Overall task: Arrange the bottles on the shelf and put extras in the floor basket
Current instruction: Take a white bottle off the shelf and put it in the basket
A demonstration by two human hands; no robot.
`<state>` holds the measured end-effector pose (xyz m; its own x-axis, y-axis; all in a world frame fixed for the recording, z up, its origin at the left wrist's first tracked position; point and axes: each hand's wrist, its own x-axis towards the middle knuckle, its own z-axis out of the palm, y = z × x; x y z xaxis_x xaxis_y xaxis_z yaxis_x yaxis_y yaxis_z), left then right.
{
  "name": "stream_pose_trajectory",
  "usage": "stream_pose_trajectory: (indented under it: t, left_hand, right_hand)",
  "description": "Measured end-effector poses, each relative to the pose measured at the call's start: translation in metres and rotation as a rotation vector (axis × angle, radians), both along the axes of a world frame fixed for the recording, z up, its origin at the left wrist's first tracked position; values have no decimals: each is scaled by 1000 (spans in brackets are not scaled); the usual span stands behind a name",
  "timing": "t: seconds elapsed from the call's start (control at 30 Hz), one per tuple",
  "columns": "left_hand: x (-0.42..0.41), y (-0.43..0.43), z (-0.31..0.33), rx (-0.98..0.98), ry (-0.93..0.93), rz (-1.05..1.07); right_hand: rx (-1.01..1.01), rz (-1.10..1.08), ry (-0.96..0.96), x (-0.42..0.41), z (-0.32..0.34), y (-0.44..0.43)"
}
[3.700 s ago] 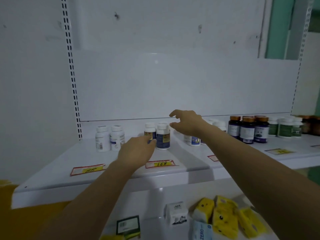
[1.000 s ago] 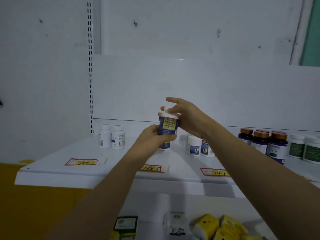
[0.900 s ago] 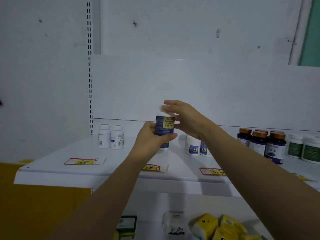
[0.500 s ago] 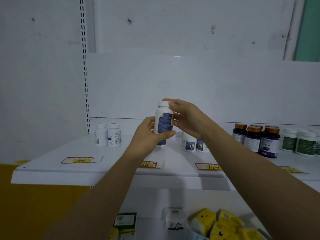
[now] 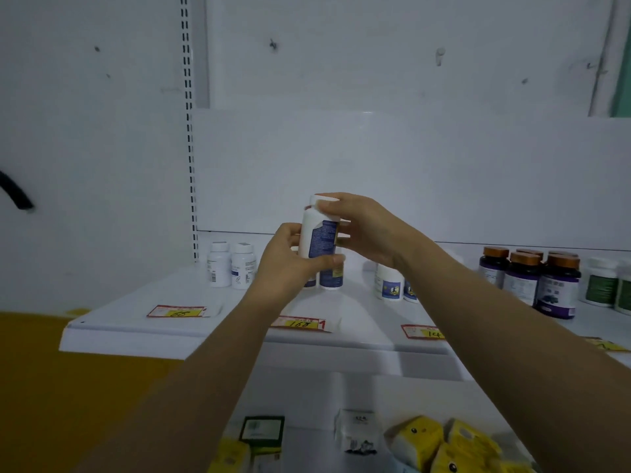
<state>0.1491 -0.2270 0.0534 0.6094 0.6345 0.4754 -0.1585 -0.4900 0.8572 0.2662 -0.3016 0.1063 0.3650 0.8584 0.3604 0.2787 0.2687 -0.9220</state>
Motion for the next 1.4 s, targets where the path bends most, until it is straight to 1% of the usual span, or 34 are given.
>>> stream_pose_trajectory:
  t: [0.07,0.2,0.3,0.37,0.5,0.6,0.7,0.8,0.93,1.1,1.23,1.4]
  left_hand:
    - [-13,9,1,21,25,47]
    - [-54,35,2,96,149,156]
    - [-98,62,-5,143,232,294]
    - [-133,80,-13,178,323,425]
    - [-218,112,-34,225,578,726]
    - [-286,133,-50,271,829,904]
    - [-349,152,-68,261,1084,1013]
    - [-400,169,-88,211,1235,1056]
    - [-445,203,-113,183,1318,1064]
    - [-468,273,-137,168,1334,1022]
    - [-469,350,-162,166,1324,988]
    - [-465,456,-200,173,1301,947]
  right_hand:
    - [-7,0,-65,-12,5,14]
    - [-20,42,-186,-48,10,50]
    - [-10,123,-219,-87,9,85]
    - [-7,177,-253,-118,6,111]
    - [-12,312,-287,-191,-7,164]
    - [-30,411,-356,-253,-23,204]
    - [-35,443,-521,-314,-43,239]
    - [-28,444,-629,-366,-65,270]
    - [-68,457,-623,-414,-91,317]
    - [-93,435,-634,-441,-118,388]
    - [-112,400,-657,-447,-145,463]
    - [-190,395,-600,-442,-178,569]
